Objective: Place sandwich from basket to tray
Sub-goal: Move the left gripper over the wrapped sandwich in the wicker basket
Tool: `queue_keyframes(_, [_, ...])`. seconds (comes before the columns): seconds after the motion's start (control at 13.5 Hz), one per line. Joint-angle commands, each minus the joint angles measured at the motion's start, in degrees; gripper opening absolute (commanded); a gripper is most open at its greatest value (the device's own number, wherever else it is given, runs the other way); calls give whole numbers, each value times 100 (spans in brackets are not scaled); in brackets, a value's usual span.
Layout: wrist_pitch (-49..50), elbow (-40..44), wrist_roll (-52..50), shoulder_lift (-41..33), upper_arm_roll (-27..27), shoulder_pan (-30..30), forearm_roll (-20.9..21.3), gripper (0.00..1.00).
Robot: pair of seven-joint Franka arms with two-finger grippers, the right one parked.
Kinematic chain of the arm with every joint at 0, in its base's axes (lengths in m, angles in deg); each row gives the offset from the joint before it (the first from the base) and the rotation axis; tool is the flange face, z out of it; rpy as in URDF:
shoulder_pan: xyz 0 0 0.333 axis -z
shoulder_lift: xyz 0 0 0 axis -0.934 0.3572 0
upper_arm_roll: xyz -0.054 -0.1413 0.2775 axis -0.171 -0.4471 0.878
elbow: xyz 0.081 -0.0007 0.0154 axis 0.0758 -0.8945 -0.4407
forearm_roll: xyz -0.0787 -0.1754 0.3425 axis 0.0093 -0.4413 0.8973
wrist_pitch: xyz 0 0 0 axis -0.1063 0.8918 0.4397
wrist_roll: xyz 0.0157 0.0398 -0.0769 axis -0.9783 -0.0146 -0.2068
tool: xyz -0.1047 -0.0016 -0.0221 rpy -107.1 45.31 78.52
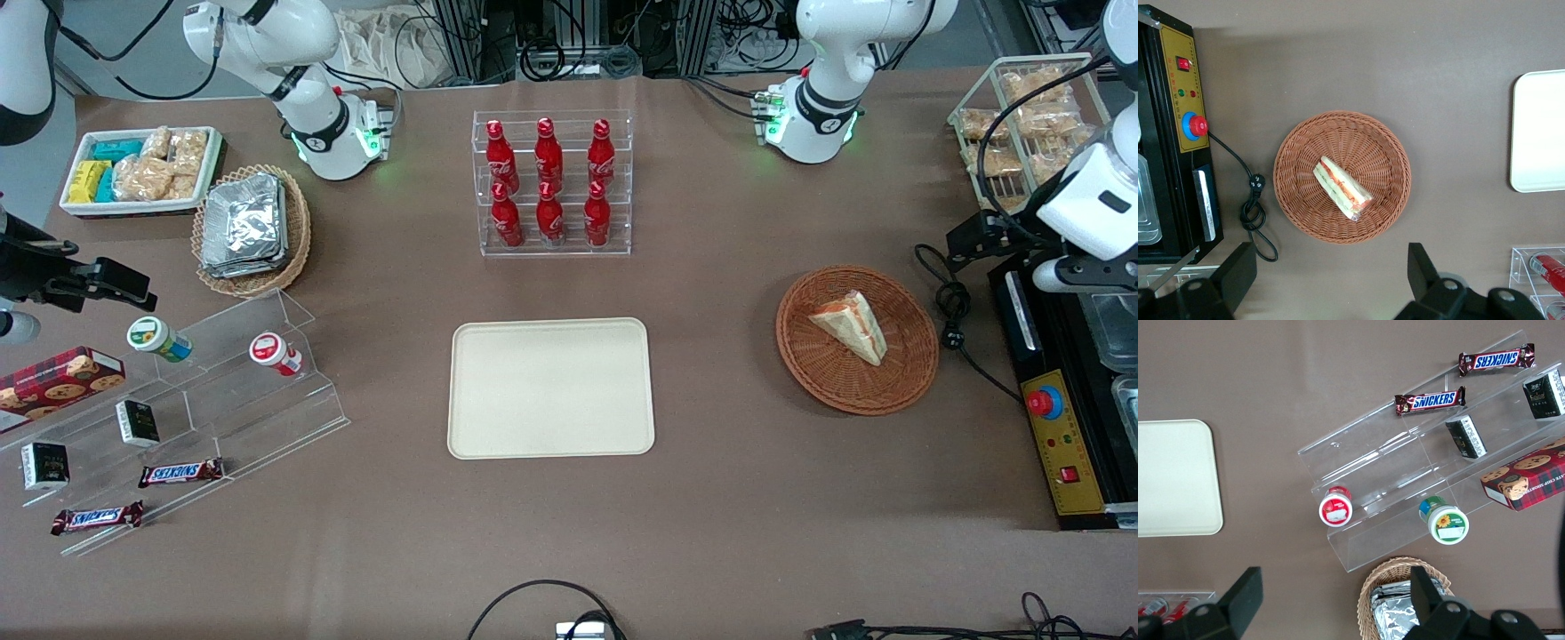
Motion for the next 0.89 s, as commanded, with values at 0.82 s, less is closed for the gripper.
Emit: queue_keyframes(0.82, [-967,-1826,-2464,-443,-22,4,14,100])
